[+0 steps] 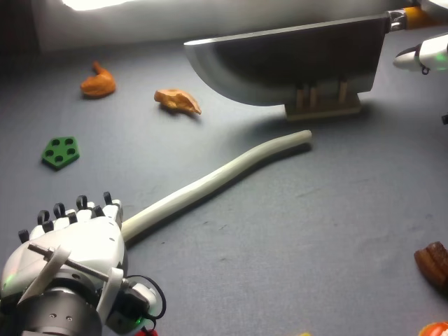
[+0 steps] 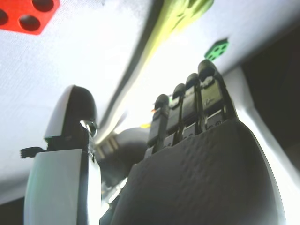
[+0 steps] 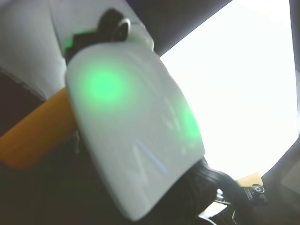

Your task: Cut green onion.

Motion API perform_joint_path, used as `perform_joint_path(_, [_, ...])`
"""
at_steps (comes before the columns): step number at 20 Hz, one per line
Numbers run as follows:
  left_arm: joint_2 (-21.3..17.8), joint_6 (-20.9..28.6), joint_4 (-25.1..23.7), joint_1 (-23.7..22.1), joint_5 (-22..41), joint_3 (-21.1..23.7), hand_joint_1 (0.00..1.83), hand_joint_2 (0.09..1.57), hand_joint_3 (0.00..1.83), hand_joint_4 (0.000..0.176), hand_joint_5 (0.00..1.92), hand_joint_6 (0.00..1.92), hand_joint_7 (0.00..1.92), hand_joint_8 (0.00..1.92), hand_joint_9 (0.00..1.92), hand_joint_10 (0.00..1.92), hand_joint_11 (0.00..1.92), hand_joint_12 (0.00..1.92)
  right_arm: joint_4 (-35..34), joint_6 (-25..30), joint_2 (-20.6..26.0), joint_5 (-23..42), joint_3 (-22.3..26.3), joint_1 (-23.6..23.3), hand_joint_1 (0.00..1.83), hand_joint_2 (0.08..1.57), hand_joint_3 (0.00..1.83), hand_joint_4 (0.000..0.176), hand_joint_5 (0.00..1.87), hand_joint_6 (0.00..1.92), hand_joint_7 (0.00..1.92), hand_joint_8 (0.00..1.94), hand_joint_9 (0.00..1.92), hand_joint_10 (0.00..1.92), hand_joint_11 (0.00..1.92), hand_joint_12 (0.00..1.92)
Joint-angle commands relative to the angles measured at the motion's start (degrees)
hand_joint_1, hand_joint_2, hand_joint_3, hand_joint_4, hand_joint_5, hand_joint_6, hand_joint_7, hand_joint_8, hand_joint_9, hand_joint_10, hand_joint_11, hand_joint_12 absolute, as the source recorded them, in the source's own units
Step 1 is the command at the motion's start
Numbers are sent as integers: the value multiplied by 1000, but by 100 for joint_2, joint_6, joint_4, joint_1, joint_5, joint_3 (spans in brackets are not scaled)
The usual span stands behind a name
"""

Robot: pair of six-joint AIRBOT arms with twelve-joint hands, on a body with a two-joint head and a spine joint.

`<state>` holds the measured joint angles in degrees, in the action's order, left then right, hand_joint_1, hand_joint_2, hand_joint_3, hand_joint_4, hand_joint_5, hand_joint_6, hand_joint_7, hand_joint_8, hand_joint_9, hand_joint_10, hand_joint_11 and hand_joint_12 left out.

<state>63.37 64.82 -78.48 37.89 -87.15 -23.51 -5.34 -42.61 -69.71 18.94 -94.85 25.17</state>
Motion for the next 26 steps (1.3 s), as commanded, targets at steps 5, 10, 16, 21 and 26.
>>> perform_joint_path(5, [128,12,-426,-58,-389,17,879,1228,4,46,83,6,3,0,12,1,0,170,83,251,14,522,-51,-47,956,1088,16,8,0,0,0,0,3,1,0,0])
perform_joint_path(10, [188,-177,-550,-58,-390,27,891,1211,0,38,81,5,24,4,27,4,0,232,83,273,16,481,-51,-22,1003,1064,0,0,293,132,290,27,202,96,0,549])
perform_joint_path(16, [208,-477,-614,-34,-387,54,876,1221,0,42,35,1,17,0,23,1,0,196,83,293,24,437,-51,-17,1007,1148,14,0,758,1247,662,1241,515,1474,189,1893])
perform_joint_path(21, [283,-490,-677,19,-349,45,871,1208,0,43,50,3,23,0,36,2,0,284,84,294,27,437,-50,-6,1119,977,0,0,840,1920,964,1940,1033,1921,1091,1921])
perform_joint_path(26, [381,-490,-746,88,-291,-40,912,1202,0,45,66,5,18,1,44,3,0,230,92,294,26,433,-50,8,1374,1083,33,0,1061,1795,1539,1941,1659,1921,1756,1921])
